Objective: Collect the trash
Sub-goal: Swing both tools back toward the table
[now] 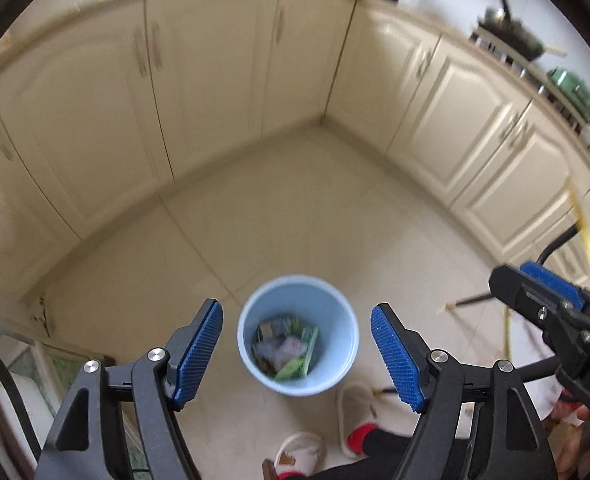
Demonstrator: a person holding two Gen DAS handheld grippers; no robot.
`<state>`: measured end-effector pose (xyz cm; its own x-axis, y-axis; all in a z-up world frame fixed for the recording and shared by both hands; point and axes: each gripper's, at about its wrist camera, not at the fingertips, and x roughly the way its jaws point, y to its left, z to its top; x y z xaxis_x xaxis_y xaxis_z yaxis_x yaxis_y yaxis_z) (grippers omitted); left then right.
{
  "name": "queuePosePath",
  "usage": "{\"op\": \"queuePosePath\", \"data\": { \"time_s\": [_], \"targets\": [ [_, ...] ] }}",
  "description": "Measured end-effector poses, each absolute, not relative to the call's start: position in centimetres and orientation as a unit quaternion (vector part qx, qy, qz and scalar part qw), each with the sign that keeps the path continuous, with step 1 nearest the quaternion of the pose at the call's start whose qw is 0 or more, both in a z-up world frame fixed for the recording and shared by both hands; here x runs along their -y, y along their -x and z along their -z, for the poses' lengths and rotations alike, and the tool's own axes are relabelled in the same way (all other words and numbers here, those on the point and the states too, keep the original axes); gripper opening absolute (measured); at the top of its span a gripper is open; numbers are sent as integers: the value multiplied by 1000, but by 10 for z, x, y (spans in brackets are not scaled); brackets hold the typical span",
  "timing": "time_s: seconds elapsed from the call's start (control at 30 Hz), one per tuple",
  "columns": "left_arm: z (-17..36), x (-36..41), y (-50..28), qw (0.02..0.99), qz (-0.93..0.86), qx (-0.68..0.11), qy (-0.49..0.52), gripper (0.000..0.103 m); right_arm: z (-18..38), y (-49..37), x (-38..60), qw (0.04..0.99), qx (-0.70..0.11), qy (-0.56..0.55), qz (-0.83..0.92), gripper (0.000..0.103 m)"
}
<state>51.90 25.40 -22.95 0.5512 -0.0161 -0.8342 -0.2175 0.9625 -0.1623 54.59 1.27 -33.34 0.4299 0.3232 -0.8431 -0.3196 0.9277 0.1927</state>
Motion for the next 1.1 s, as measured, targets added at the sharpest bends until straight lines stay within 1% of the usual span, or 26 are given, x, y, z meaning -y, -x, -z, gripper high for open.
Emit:
{"op": "queuePosePath", "data": {
  "time_s": [0.03, 0.1, 0.2, 0.23, 0.27, 0.3, 0.33, 0.37, 0.43, 0.47, 0.5, 0.63, 0.67, 0.87, 1.1],
  "targets": [
    [221, -249, -513, 878, -62, -458, 122, 74, 319, -539, -7, 854, -485, -2, -190, 54],
    [195, -238, -495, 898, -68, -419, 111, 78, 293, -528, 2, 868, -459, -4, -187, 68],
    [162, -216, -468, 922, -73, -369, 96, 82, 249, -504, 20, 896, -406, -2, -177, 79],
    [152, -208, -459, 929, -78, -351, 88, 84, 239, -499, 25, 903, -393, -3, -174, 80],
    [142, -193, -446, 937, -82, -330, 79, 87, 227, -492, 32, 909, -380, -6, -171, 83],
    [137, -181, -435, 943, -84, -312, 75, 92, 215, -483, 39, 915, -366, -9, -168, 89],
    [130, -171, -425, 949, -87, -294, 71, 94, 203, -474, 46, 922, -351, -12, -164, 93],
    [121, -156, -413, 956, -86, -271, 66, 97, 193, -467, 52, 927, -338, -14, -160, 95],
    [105, -134, -392, 967, -81, -235, 54, 100, 171, -450, 63, 940, -308, -13, -147, 95],
    [105, -120, -381, 970, -79, -223, 50, 101, 161, -440, 71, 947, -291, -15, -139, 98],
    [104, -108, -372, 974, -77, -208, 48, 102, 151, -434, 76, 950, -281, -15, -132, 103],
    [93, -70, -333, 985, -59, -156, 39, 102, 113, -396, 103, 968, -227, -17, -101, 103],
    [102, -61, -324, 987, -54, -144, 34, 102, 104, -387, 110, 972, -216, -20, -94, 103],
    [120, -18, -283, 993, 2, -117, 28, 102, 71, -347, 145, 985, -163, -21, -61, 103],
    [100, -8, -268, 995, 48, -85, 13, 102, 47, -323, 192, 992, -125, -7, -12, 103]
  ]
}}
